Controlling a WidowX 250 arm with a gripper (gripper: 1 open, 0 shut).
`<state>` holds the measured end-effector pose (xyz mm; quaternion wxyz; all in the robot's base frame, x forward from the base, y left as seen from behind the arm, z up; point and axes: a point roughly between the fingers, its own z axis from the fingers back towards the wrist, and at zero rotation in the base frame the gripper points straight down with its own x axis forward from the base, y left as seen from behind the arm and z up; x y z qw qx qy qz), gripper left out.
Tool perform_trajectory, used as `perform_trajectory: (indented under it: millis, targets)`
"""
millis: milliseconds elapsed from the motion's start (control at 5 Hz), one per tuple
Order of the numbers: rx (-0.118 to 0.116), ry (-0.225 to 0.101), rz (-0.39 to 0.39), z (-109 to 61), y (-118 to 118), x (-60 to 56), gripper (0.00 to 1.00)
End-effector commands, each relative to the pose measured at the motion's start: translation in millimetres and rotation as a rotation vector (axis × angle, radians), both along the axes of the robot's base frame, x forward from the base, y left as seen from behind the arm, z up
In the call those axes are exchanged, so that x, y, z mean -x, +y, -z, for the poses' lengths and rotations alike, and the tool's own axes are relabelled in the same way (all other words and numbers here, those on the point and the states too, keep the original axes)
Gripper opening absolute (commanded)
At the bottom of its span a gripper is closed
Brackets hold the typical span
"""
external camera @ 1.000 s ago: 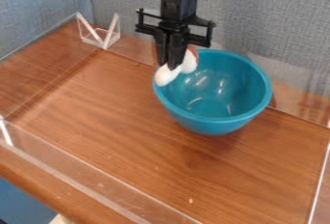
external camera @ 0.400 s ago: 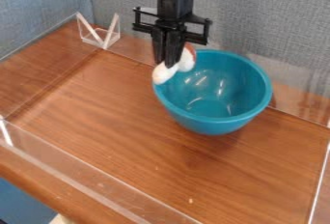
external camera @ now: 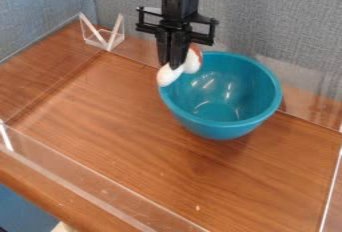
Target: Put the mushroom in the blue bowl
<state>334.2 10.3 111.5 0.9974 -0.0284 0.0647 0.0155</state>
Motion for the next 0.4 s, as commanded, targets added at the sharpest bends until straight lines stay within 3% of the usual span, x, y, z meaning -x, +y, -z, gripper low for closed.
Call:
perform_trajectory:
  millis: [0,200]
  targets:
    - [-0.004,-0.057,-0.019,-16.0,7.5,-9.3,0.00]
    - [-0.003,-0.057,-0.022,-15.8,7.9,-10.3,0.00]
